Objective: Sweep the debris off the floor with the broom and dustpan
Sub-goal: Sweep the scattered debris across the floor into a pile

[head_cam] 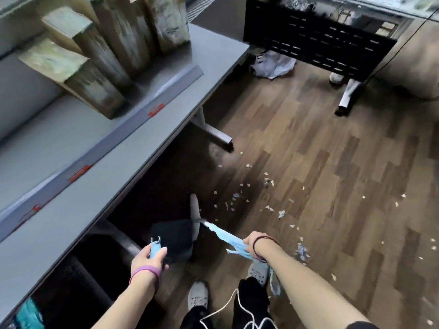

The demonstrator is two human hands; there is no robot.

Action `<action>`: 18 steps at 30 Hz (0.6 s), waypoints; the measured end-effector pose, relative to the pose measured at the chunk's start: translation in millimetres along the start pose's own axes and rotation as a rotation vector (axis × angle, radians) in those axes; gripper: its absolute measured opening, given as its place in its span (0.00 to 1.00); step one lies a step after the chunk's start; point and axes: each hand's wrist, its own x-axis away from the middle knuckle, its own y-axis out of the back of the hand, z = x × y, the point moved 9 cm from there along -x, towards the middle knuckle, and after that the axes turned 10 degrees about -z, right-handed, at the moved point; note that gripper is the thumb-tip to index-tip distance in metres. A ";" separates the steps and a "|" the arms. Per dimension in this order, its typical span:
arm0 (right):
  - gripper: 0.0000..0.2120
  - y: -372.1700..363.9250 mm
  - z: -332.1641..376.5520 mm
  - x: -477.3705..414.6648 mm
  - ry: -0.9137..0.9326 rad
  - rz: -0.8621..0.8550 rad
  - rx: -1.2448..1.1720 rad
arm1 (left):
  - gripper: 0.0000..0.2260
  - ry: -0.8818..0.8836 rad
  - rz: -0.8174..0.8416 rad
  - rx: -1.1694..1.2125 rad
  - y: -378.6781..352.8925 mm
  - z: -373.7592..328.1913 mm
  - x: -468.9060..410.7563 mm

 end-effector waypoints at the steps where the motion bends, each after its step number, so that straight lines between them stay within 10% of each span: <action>1: 0.21 6.4 -18.3 -4.6 -0.001 0.003 -0.002 | 0.13 -0.004 0.008 -0.005 -18.3 -6.2 10.9; 18: 0.23 -0.9 -396.8 103.8 -0.514 0.001 -0.301 | 0.09 -0.326 0.602 -0.454 -343.0 -69.3 233.8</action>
